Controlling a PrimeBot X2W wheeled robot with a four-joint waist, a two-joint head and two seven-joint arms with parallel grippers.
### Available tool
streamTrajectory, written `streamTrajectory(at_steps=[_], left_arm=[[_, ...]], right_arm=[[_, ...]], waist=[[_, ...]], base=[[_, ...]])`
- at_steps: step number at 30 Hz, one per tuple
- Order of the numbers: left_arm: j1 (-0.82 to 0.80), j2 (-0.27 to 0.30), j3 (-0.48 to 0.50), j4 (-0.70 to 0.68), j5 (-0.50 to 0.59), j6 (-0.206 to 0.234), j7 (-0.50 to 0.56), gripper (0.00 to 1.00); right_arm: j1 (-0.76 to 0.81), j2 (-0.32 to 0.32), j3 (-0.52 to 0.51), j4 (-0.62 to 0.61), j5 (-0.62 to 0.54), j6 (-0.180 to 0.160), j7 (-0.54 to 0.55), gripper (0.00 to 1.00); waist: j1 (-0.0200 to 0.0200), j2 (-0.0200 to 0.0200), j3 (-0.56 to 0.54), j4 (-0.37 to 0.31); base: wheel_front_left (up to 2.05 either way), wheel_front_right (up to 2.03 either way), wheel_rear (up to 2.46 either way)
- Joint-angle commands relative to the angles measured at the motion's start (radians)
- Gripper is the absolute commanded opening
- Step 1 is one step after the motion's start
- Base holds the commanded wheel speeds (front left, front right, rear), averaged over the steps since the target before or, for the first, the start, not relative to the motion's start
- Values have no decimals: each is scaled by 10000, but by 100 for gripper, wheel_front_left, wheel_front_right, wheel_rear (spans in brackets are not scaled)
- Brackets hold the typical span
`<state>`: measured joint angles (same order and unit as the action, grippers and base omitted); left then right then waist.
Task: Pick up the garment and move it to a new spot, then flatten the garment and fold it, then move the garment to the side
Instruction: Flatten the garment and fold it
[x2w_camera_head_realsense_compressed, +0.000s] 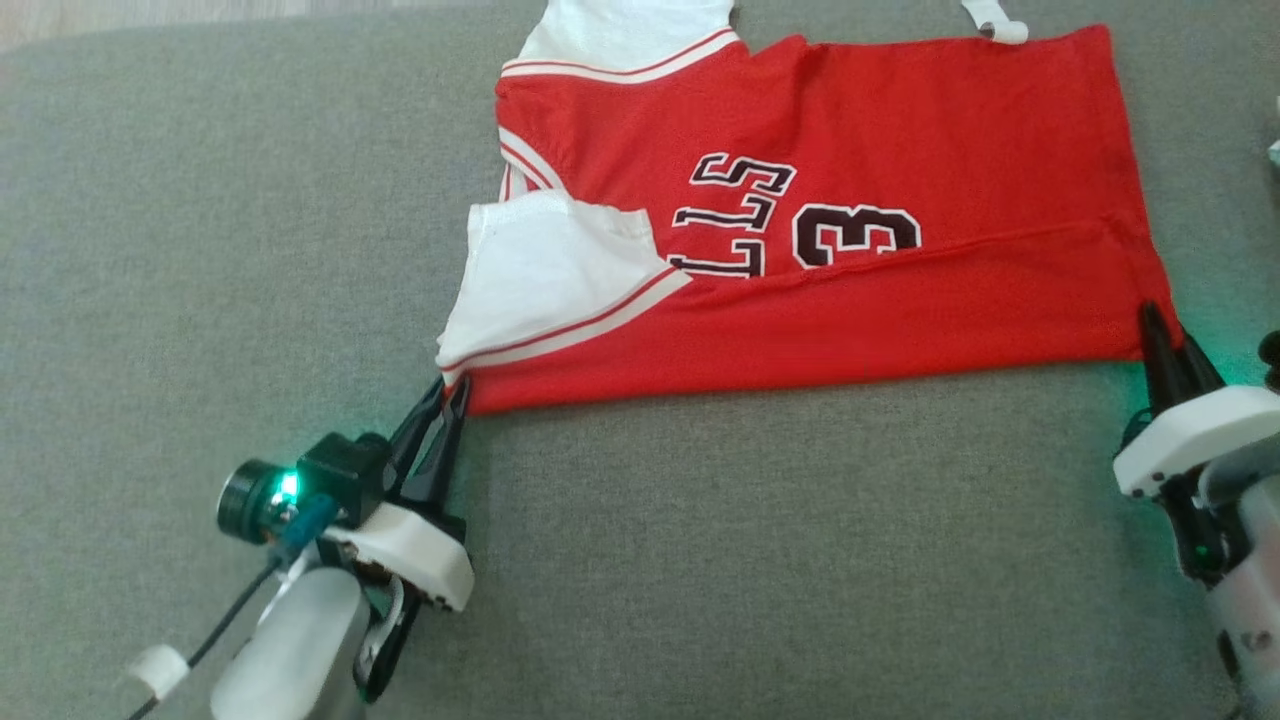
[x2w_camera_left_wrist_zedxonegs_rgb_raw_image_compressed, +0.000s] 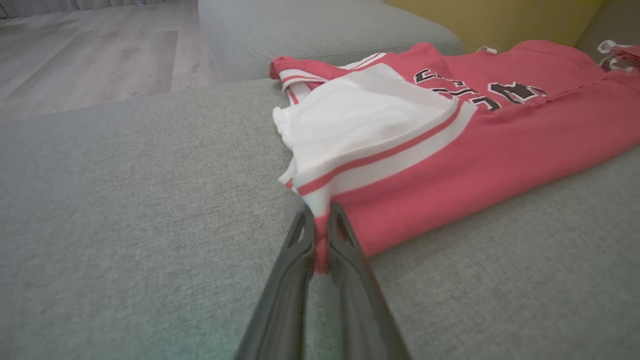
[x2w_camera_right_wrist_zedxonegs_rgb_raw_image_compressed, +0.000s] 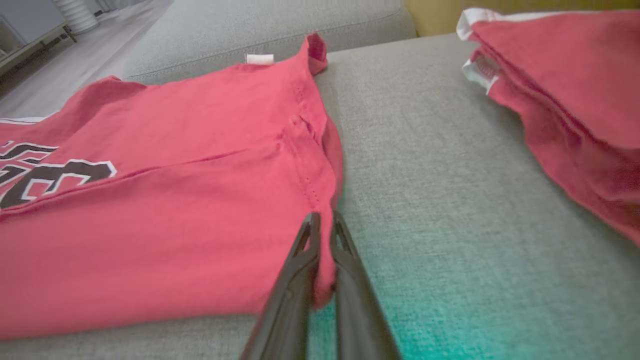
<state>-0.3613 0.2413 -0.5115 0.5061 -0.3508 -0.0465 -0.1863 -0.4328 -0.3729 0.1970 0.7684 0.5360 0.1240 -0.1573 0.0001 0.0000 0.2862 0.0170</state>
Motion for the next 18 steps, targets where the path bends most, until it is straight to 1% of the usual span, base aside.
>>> streamTrajectory(at_steps=[1, 5, 10, 11, 14, 18], left_arm=[[125, 364, 323, -374, -45, 114, -61, 0], [805, 444, 260, -873, -183, 204, 44, 0], [1805, 457, 138, -1573, -411, 384, 295, 0], [1805, 457, 138, -1573, -411, 384, 295, 0], [2320, 431, 26, -1937, -495, 503, 422, 0], [2953, 436, -144, -2380, -581, 631, 616, 0]], right_arm=[[313, -392, 195, -303, 36, 67, -121, 0], [752, -748, 297, -652, 110, 67, -196, 0], [1663, -1228, 326, -1260, 128, 67, -257, 0], [1663, -1228, 326, -1260, 128, 67, -257, 0], [2294, -1474, 233, -1615, 95, 67, -209, 0], [3091, -1582, -66, -2156, 25, 67, -113, 0]], waist=[[-1, 0, -126, -33], [-1, 0, -380, -35], [-1, 0, -662, 25], [-1, 0, -662, 25], [-1, 0, -809, 78], [-1, 0, -1023, 49]], base=[[0, 0, 0], [0, 0, 0], [0, 0, 0], [0, 0, 0], [0, 0, 0], [0, 0, 0]])
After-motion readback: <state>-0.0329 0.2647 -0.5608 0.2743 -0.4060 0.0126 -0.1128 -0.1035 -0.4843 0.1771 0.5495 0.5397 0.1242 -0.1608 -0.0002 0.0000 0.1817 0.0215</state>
